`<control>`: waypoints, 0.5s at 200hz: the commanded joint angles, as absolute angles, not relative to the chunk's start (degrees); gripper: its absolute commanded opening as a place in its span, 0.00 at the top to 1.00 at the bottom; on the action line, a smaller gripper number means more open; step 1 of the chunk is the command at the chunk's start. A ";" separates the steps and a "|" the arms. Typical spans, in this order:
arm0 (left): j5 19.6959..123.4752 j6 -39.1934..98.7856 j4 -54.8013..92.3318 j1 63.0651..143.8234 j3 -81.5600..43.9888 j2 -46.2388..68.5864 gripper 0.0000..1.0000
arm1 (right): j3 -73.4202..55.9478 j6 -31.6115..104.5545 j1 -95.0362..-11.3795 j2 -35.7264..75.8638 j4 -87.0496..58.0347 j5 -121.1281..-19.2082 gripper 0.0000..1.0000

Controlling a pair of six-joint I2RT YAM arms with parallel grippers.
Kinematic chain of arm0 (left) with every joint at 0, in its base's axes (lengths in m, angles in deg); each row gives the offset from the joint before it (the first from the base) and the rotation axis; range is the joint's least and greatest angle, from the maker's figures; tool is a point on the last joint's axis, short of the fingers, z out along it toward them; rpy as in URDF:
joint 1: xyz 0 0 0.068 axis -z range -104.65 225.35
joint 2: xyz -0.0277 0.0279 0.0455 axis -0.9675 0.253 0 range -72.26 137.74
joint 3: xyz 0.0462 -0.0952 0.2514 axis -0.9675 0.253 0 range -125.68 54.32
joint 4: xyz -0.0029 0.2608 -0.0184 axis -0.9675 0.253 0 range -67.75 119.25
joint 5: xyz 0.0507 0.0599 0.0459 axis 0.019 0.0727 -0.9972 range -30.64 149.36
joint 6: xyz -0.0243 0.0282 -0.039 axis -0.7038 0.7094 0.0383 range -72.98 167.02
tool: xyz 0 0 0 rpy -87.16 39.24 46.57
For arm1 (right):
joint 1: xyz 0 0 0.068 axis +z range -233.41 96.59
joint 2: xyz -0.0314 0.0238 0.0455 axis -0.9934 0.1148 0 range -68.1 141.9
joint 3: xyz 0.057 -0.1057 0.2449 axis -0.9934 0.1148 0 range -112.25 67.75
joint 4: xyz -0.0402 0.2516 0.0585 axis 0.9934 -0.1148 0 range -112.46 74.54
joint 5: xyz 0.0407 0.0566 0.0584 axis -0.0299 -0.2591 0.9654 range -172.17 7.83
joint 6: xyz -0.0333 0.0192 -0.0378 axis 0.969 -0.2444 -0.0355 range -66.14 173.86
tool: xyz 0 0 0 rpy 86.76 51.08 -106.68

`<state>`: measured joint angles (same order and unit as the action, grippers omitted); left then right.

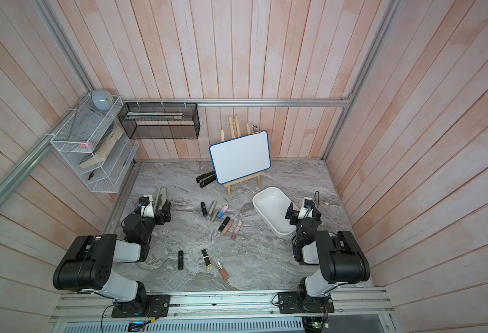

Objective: Put the lipstick into the storage box
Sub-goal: Adjust the storage box at the center of the board.

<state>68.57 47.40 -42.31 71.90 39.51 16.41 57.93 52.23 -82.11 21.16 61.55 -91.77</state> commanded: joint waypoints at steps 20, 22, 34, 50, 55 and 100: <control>69.80 46.86 -44.79 71.48 38.58 17.13 0.00 | 56.86 52.80 -82.57 21.99 64.67 -93.05 0.02; 69.77 46.84 -44.81 71.48 38.58 17.20 0.00 | 56.86 52.87 -82.52 21.99 64.69 -93.06 0.02; 69.81 46.84 -44.79 71.51 38.57 17.14 0.00 | 56.86 52.86 -82.53 21.99 64.65 -93.02 0.02; 69.90 46.75 -44.81 71.39 38.58 17.13 0.00 | 56.82 52.80 -82.68 21.99 64.54 -92.79 0.02; 69.88 46.71 -44.81 71.40 38.58 17.13 0.00 | 56.63 52.71 -82.86 21.91 64.12 -92.18 0.02; 71.81 45.52 -45.97 69.77 39.20 17.26 0.00 | 55.89 51.75 -84.39 21.64 62.31 -88.64 0.02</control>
<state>69.90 46.74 -43.55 70.64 39.51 16.49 56.75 52.14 -84.12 21.18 62.43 -90.22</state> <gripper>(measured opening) 0.996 0.981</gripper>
